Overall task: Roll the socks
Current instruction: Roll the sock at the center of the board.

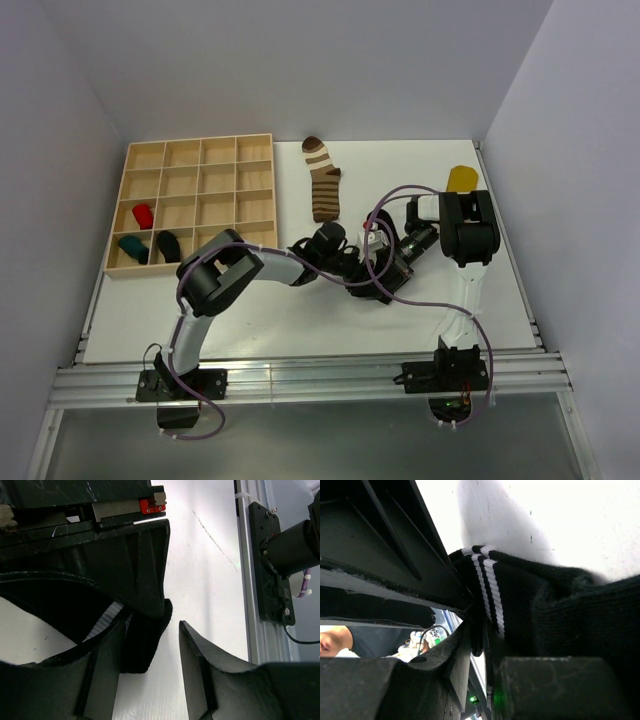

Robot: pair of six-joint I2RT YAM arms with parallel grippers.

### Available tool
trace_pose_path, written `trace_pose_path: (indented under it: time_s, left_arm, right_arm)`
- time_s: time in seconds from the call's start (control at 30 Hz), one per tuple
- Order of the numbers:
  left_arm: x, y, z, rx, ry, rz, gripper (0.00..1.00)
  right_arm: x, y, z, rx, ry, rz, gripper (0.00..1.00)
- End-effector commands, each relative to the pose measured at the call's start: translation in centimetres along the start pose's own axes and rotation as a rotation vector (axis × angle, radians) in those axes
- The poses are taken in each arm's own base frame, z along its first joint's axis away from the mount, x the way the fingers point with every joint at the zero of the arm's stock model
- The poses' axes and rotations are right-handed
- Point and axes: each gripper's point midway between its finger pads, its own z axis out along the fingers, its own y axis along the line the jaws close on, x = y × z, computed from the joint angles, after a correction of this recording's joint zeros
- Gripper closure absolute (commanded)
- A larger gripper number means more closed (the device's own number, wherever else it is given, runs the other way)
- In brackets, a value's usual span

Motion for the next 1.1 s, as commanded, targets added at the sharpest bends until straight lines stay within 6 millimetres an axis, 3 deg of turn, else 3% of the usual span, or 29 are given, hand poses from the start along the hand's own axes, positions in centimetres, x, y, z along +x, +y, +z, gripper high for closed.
trace_pose_path:
  time_s: [0.0, 0.4, 0.63, 0.8, 0.9, 0.93, 1.07]
  left_arm:
    - [-1.4, -0.9, 0.7, 0.064, -0.038, 0.036, 0.48]
    - [0.8, -1.1, 0.7, 0.092, -0.011, -0.016, 0.50]
    - [1.2, 0.5, 1.0, 0.010, 0.000, -0.055, 0.57]
    - [1.3, 2.1, 1.1, -0.083, -0.012, -0.089, 0.70]
    - [1.2, 2.6, 1.3, -0.114, -0.012, -0.127, 0.88]
    - [1.4, 2.6, 1.3, -0.116, -0.003, -0.144, 0.99]
    - [1.8, 2.7, 1.1, -0.149, 0.019, -0.219, 1.00]
  right_arm:
    - [0.5, 0.8, -0.6, -0.035, 0.027, 0.046, 0.79]
    - [0.0, 0.4, -1.2, -0.030, 0.000, 0.091, 0.80]
    - [0.0, 0.2, -1.1, -0.034, 0.003, 0.100, 0.81]
    - [-0.1, 0.4, -1.3, -0.026, 0.001, 0.089, 0.81]
    - [-0.1, 0.4, -1.5, -0.007, -0.001, 0.076, 0.80]
    - [-0.3, 0.2, -1.6, 0.011, -0.008, 0.072, 0.80]
    - [-0.9, -0.5, -2.5, 0.125, -0.037, 0.047, 0.76]
